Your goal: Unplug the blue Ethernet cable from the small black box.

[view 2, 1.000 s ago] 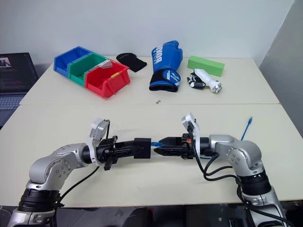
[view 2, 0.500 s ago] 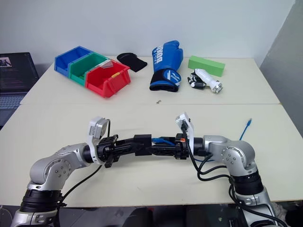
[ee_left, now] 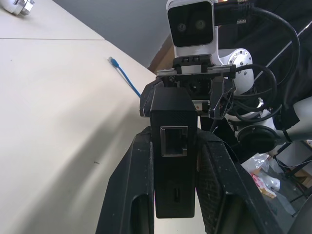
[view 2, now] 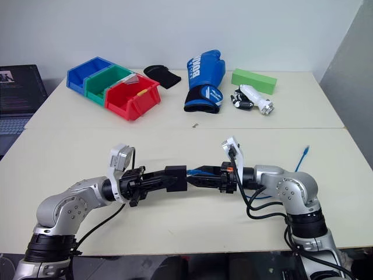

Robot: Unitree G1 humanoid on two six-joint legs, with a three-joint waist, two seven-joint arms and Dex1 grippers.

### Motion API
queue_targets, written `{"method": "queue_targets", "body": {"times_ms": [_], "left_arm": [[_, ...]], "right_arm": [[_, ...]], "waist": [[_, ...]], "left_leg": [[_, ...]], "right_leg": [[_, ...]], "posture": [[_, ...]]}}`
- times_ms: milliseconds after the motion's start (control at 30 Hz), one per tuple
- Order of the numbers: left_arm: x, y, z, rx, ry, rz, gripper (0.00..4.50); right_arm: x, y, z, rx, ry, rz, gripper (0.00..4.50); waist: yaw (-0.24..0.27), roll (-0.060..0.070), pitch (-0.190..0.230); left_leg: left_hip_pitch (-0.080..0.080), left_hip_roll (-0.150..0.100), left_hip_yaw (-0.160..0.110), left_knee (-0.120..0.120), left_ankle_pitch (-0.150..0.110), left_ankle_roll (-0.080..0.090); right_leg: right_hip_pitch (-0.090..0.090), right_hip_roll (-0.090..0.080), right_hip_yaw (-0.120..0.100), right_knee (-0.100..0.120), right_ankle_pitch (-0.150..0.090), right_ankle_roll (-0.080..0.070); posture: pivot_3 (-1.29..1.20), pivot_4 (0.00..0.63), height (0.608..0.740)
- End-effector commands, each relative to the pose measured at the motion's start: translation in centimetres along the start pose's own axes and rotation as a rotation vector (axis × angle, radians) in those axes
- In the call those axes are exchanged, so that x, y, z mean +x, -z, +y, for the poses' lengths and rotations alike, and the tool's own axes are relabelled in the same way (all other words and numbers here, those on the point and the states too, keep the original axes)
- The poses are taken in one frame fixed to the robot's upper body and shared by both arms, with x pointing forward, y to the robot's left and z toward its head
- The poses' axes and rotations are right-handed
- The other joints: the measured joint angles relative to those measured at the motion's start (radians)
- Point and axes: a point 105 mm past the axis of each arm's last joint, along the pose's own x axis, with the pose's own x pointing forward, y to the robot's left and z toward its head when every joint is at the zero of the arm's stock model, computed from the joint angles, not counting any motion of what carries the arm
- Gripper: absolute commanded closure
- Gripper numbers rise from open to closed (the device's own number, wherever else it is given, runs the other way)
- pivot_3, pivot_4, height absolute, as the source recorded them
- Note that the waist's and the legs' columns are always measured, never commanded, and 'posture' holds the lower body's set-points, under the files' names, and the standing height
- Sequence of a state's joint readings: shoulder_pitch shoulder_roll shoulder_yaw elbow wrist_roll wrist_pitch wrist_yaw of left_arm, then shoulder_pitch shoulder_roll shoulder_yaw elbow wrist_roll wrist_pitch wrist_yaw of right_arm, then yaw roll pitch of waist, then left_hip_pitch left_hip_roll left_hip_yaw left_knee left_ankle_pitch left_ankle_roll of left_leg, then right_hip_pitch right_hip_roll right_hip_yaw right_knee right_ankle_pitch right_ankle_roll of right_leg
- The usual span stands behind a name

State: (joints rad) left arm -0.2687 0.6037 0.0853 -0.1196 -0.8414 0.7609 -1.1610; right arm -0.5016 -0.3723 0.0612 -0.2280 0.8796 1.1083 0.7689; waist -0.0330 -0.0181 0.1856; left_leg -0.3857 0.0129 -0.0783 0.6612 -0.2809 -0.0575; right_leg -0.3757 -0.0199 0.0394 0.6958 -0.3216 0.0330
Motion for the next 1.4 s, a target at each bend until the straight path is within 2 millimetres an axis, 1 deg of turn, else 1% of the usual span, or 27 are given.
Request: {"method": "queue_targets", "body": {"times_ms": [33,67,333,400,667,867,1133,1300,1367,1400], "left_arm": [[0.1,-0.8,-0.7,0.039,0.022,-0.011,3.73],[0.1,-0.7,-0.8,0.038,0.022,-0.01,3.73],[0.2,-0.6,-1.0,0.036,0.028,0.004,3.73],[0.1,-0.5,-1.0,0.035,0.029,0.008,3.73],[0.0,-0.1,-1.3,0.027,0.043,0.022,3.73],[-0.1,-0.2,-1.2,0.021,0.037,0.015,3.73],[-0.6,-0.5,-0.9,0.026,0.011,0.015,3.73],[0.1,-0.4,-1.2,0.019,0.025,0.012,3.73],[0.3,-0.3,-1.4,0.014,0.033,0.013,3.73],[0.3,-0.3,-1.5,0.012,0.035,0.014,3.73]], "right_arm": [[-0.1,-0.7,0.5,-0.025,-0.024,-0.021,2.16],[-0.1,-0.7,0.5,-0.025,-0.024,-0.021,2.22],[-0.1,-0.7,0.8,-0.016,-0.043,-0.02,4.12],[-0.2,-0.7,0.9,-0.01,-0.051,-0.017,4.4],[-0.3,-0.5,1.5,0.026,-0.095,-0.003,4.44],[-0.5,-0.3,1.8,0.041,-0.112,0.003,4.44],[-1.6,0.0,1.3,0.056,-0.077,0.018,4.45],[-1.0,-0.3,2.2,0.04,-0.114,-0.002,4.45],[-0.8,-0.4,2.7,0.038,-0.134,-0.016,3.75],[-0.7,-0.5,2.9,0.037,-0.142,-0.019,3.63]], "waist": [[0.0,0.0,0.0],[0.0,0.0,0.0],[0.0,0.0,0.0],[0.0,0.0,0.0],[0.0,0.0,0.0],[0.0,0.0,0.0],[0.0,0.0,0.0],[0.0,0.0,0.0],[0.0,0.0,0.0],[0.0,0.0,0.0]], "left_leg": [[0.0,0.0,0.0,0.0,0.0,0.0],[0.0,0.0,0.0,0.0,0.0,0.0],[0.0,0.0,0.0,0.0,0.0,0.0],[0.0,0.0,0.0,0.0,0.0,0.0],[0.0,0.0,0.0,0.0,0.0,0.0],[0.0,0.0,0.0,0.0,0.0,0.0],[0.0,0.0,0.0,0.0,0.0,0.0],[0.0,0.0,0.0,0.0,0.0,0.0],[0.0,0.0,0.0,0.0,0.0,0.0],[0.0,0.0,0.0,0.0,0.0,0.0]], "right_leg": [[0.0,0.0,0.0,0.0,0.0,0.0],[0.0,0.0,0.0,0.0,0.0,0.0],[0.0,0.0,0.0,0.0,0.0,0.0],[0.0,0.0,0.0,0.0,0.0,0.0],[0.0,0.0,0.0,0.0,0.0,0.0],[0.0,0.0,0.0,0.0,0.0,0.0],[0.0,0.0,0.0,0.0,0.0,0.0],[0.0,0.0,0.0,0.0,0.0,0.0],[0.0,0.0,0.0,0.0,0.0,0.0],[0.0,0.0,0.0,0.0,0.0,0.0]], "posture": [[0.0,0.15,0.74],[0.0,0.15,0.74],[0.0,0.15,0.74],[0.0,0.15,0.74],[0.0,0.15,0.74],[0.0,0.15,0.74],[0.0,0.15,0.74],[0.0,0.15,0.74],[0.0,0.15,0.74],[0.0,0.15,0.74]]}}
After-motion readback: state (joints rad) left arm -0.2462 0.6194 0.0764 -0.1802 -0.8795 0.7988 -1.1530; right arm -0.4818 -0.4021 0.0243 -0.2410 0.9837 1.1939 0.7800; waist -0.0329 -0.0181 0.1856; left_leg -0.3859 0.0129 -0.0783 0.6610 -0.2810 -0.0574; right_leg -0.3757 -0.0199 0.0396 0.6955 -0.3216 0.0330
